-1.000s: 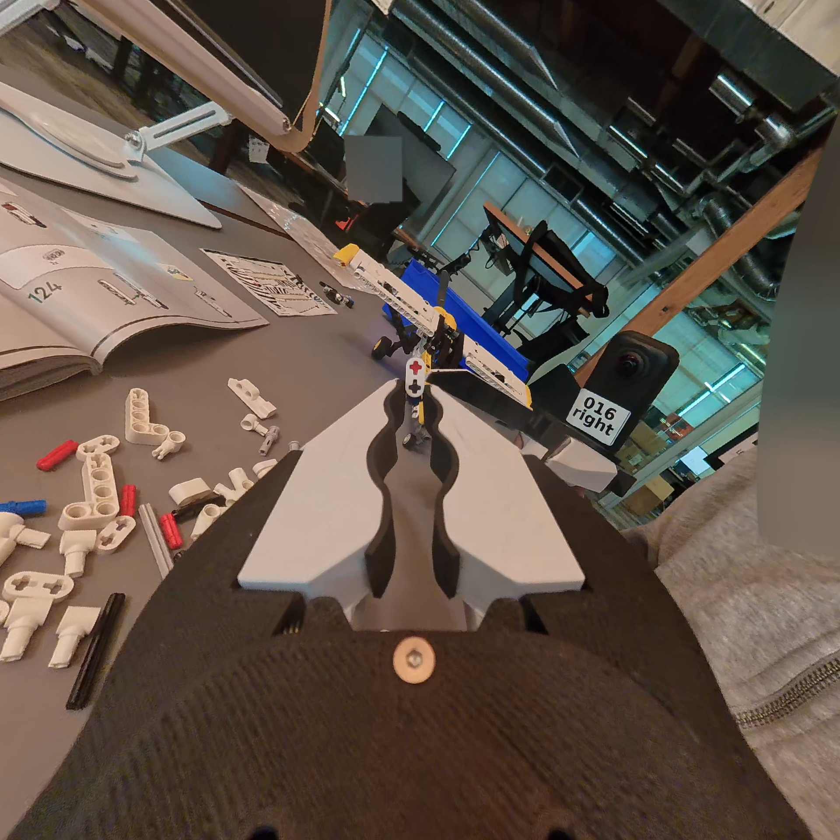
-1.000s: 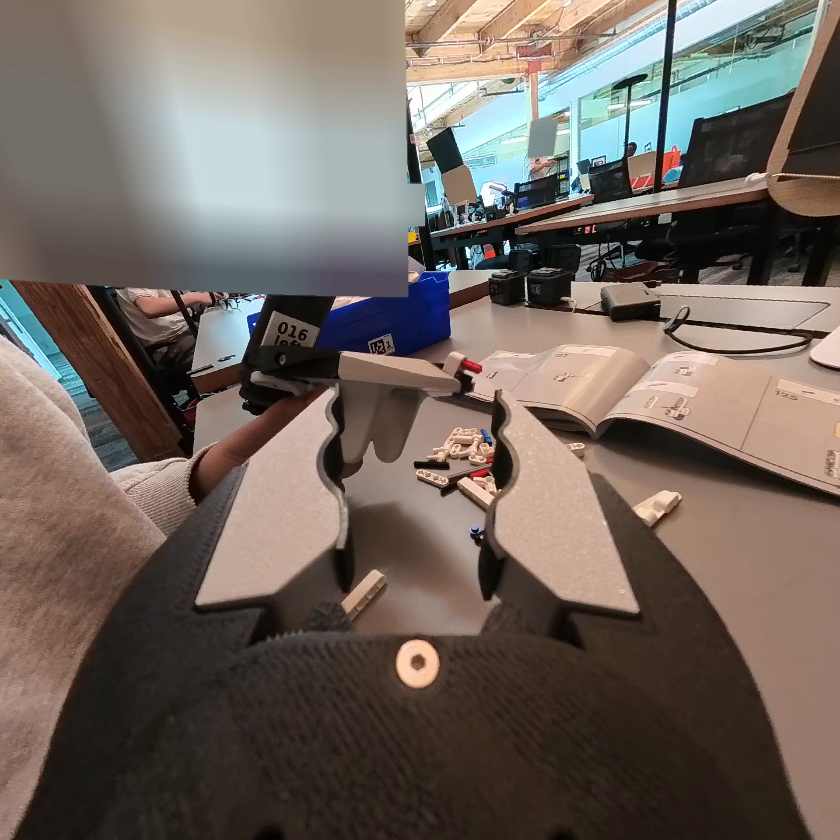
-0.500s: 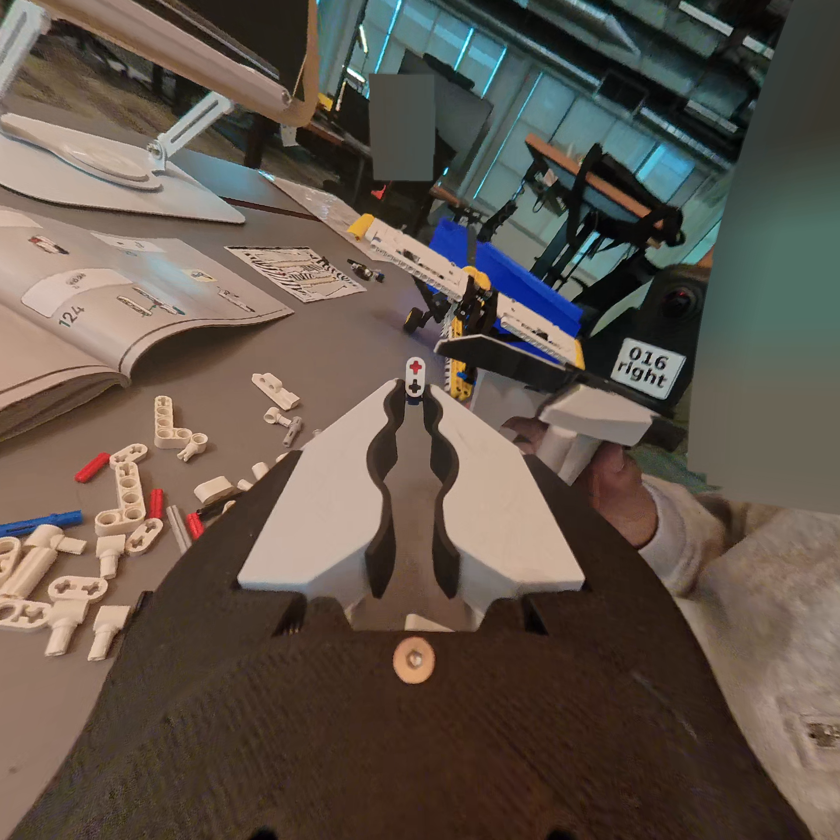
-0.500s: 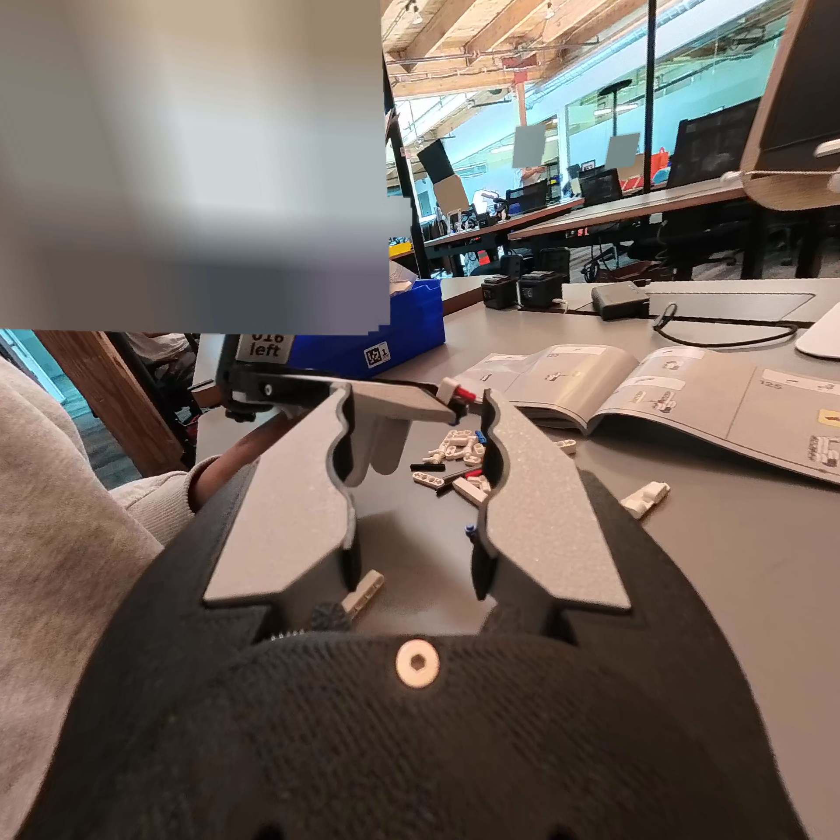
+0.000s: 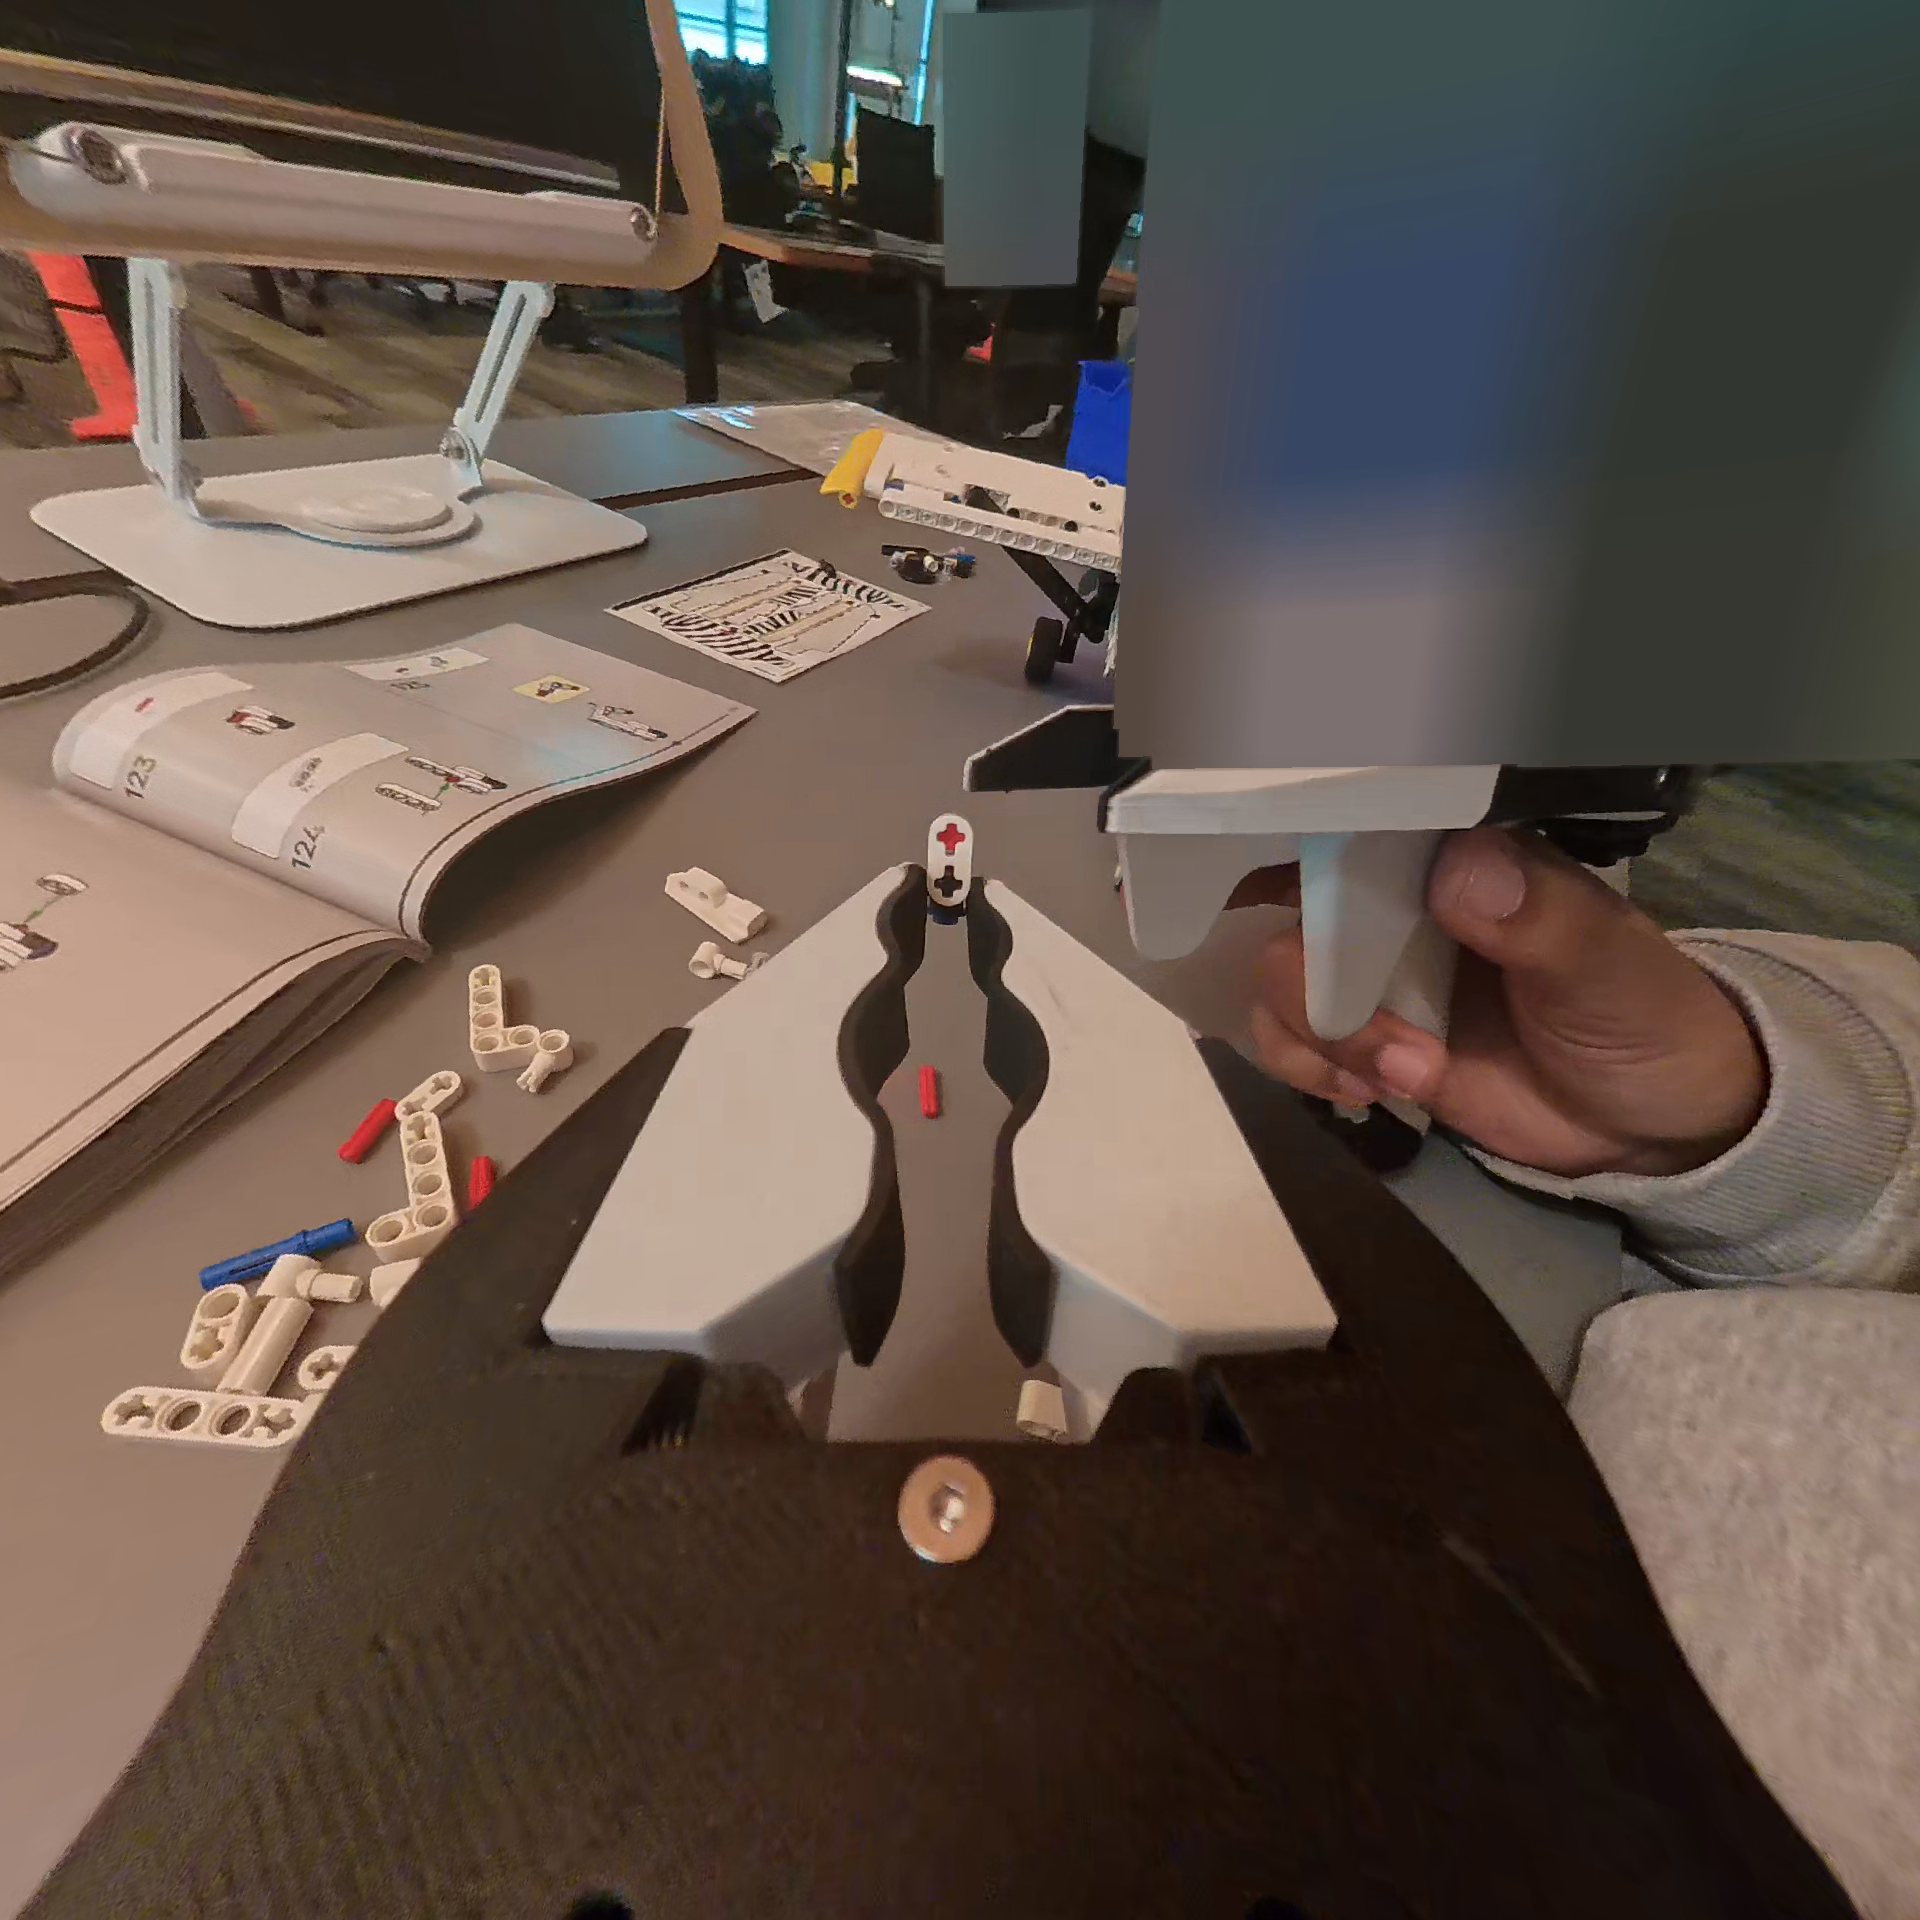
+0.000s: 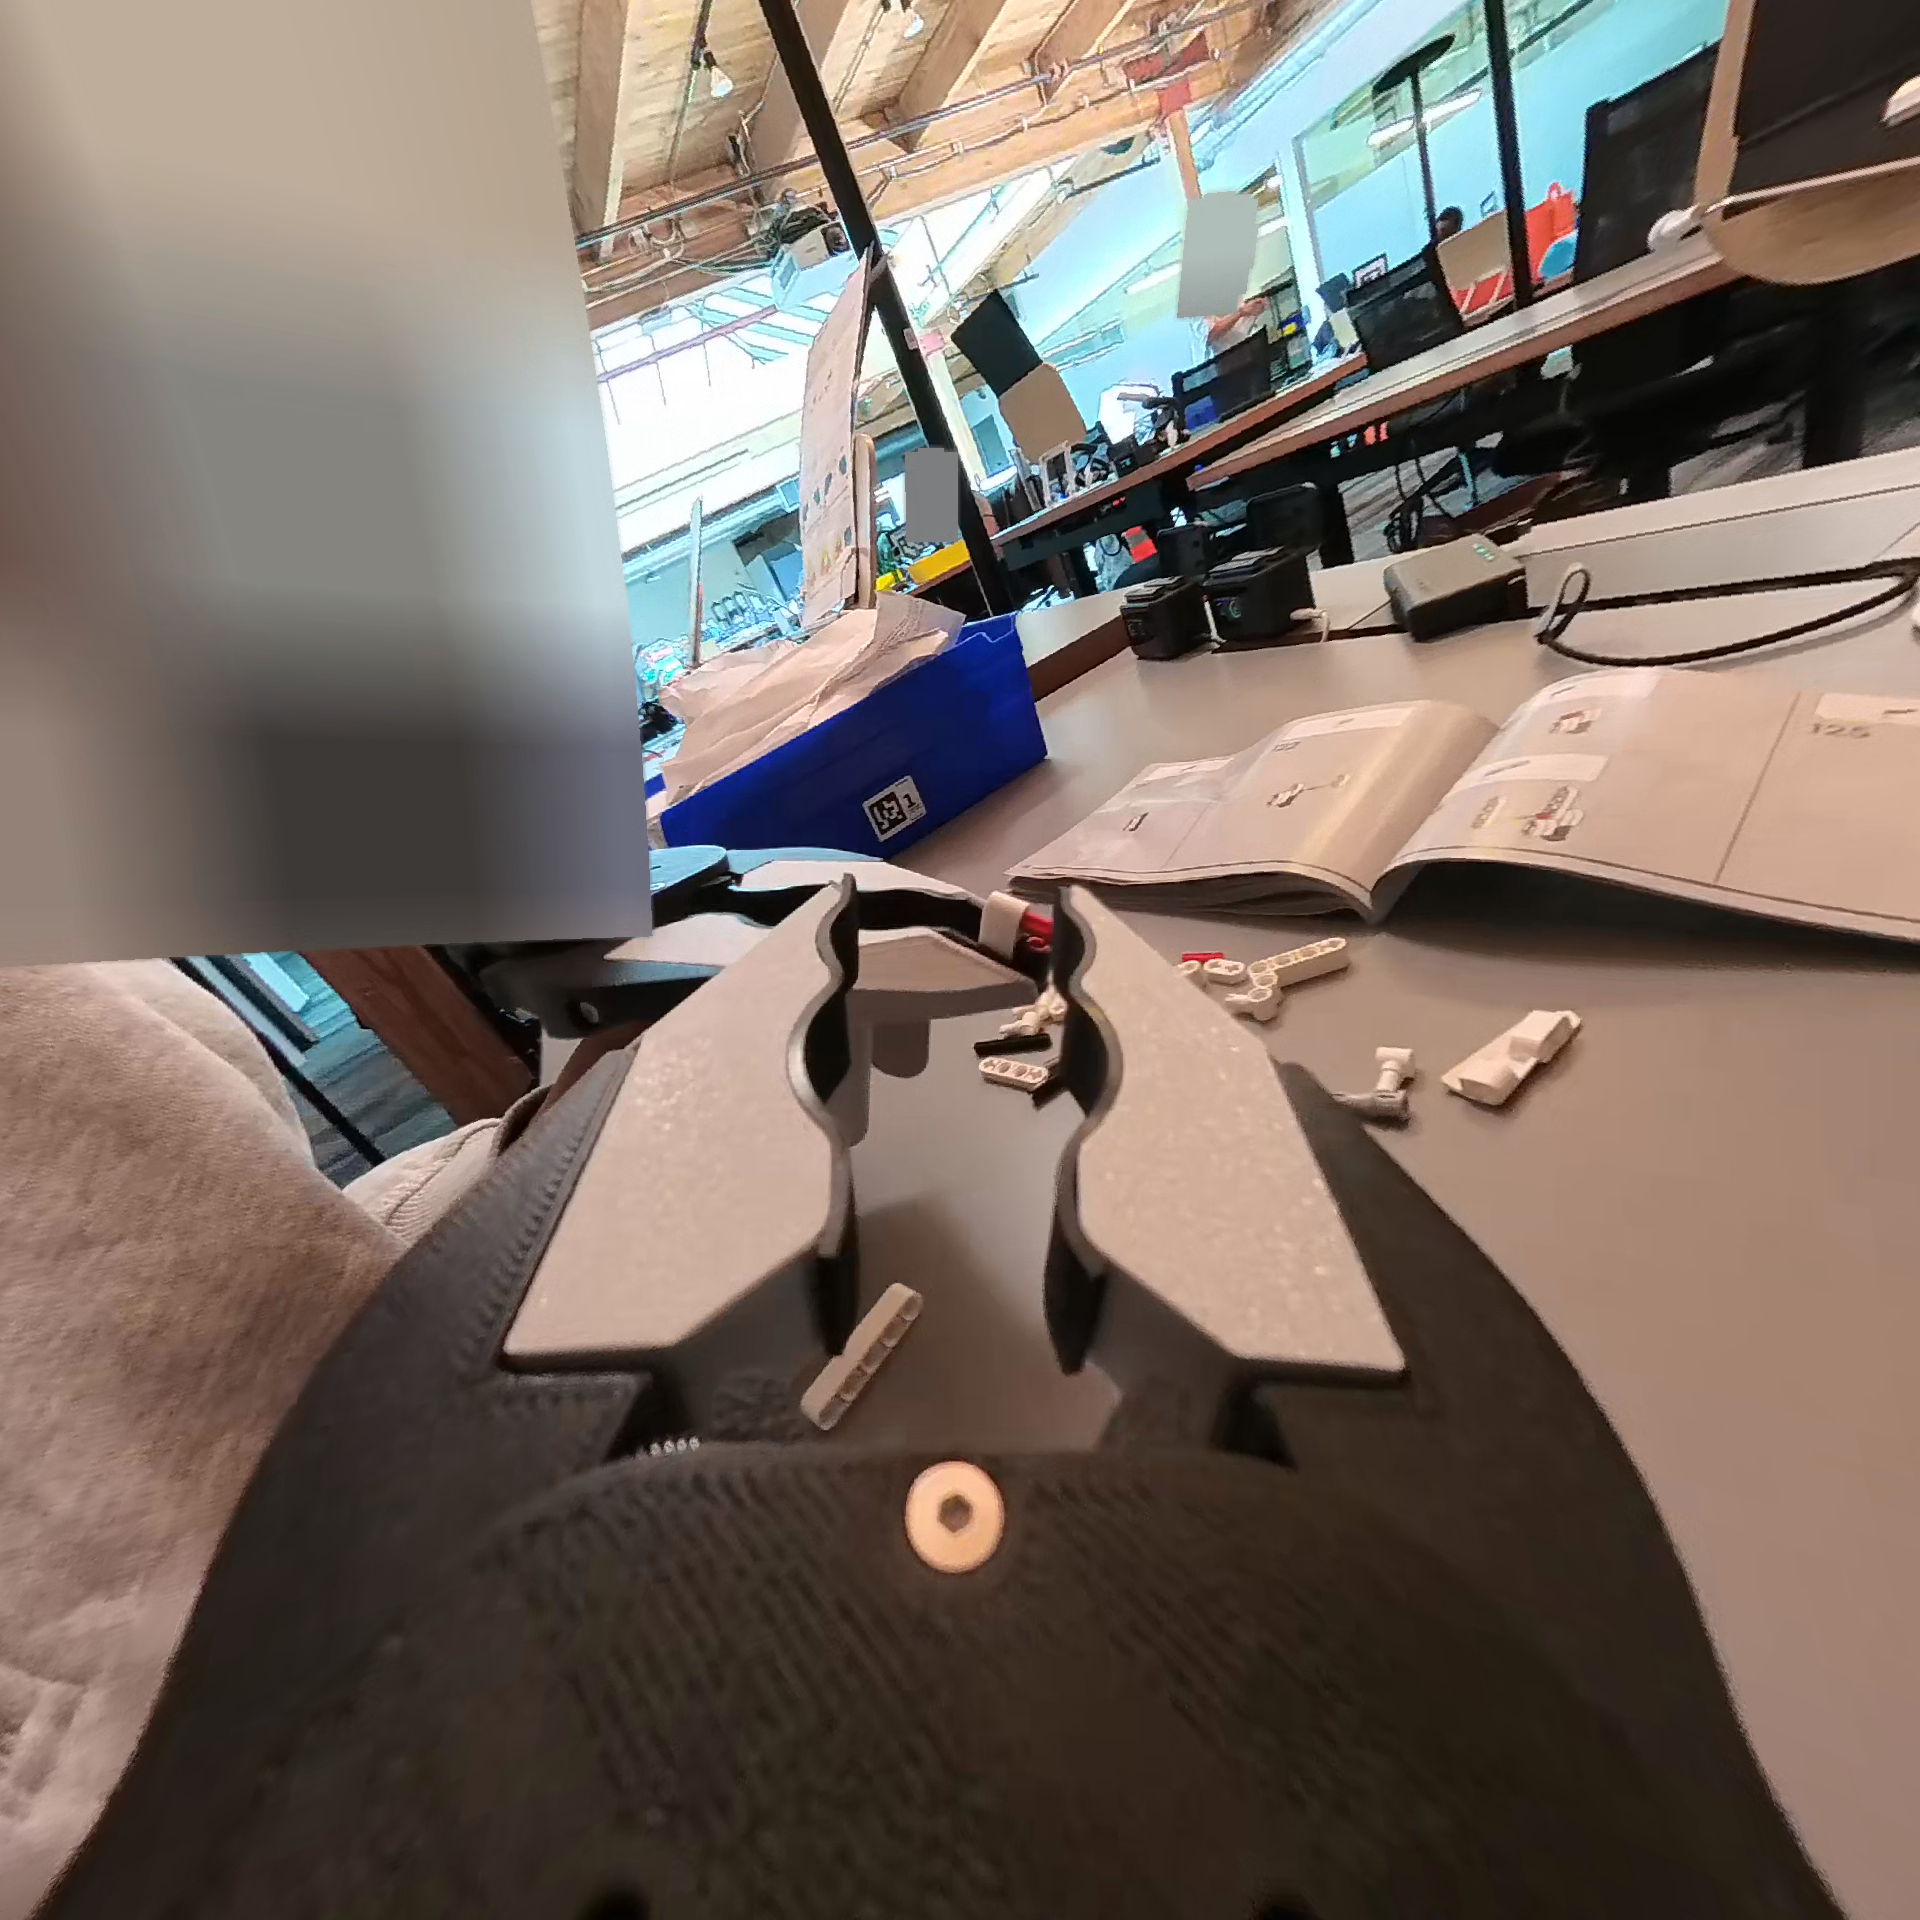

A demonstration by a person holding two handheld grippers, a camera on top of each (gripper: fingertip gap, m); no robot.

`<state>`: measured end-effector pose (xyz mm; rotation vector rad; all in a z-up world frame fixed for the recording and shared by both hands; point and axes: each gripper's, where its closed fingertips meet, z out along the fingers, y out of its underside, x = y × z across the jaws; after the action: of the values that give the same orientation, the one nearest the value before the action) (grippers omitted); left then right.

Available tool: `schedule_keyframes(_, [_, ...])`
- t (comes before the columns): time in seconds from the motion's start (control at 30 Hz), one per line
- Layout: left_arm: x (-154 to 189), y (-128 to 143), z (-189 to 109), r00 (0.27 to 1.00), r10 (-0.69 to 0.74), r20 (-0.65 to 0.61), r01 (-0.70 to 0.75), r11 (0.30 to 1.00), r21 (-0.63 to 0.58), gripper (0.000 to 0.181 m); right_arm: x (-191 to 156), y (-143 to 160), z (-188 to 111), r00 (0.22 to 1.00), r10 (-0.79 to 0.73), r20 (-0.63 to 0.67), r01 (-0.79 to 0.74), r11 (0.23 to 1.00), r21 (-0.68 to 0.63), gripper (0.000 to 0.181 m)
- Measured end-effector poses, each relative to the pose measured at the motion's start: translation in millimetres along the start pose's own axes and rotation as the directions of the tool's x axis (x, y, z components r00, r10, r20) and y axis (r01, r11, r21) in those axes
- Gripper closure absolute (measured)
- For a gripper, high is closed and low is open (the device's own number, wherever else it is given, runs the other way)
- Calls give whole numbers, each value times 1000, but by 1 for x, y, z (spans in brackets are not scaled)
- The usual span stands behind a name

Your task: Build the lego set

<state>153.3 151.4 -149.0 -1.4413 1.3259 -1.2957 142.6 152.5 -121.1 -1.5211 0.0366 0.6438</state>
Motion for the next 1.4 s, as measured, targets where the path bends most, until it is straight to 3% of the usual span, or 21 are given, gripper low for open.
schedule_keyframes(0.9, [2,1,2,996,86,34,-86,996,-13,175,-7,0,0,996,62,63,-62,998,-2,151])
schedule_keyframes(1.0, [2,-4,-1,1000,0,-10,1,1000,21,175,-8,-3,-1,995,63,74,-64,998,16,150])
schedule_keyframes(1.13, [-5,-18,-11,970,-210,-118,223,968,113,176,-10,-5,-2,995,53,82,-55,998,30,150])
schedule_keyframes(1.27, [-9,-28,-20,888,-380,-257,425,893,150,176,-16,-7,-2,992,50,117,-56,997,44,146])
schedule_keyframes(1.4, [-19,-39,-31,751,-525,-401,625,762,172,176,-25,-9,-1,988,28,154,-37,998,57,142])
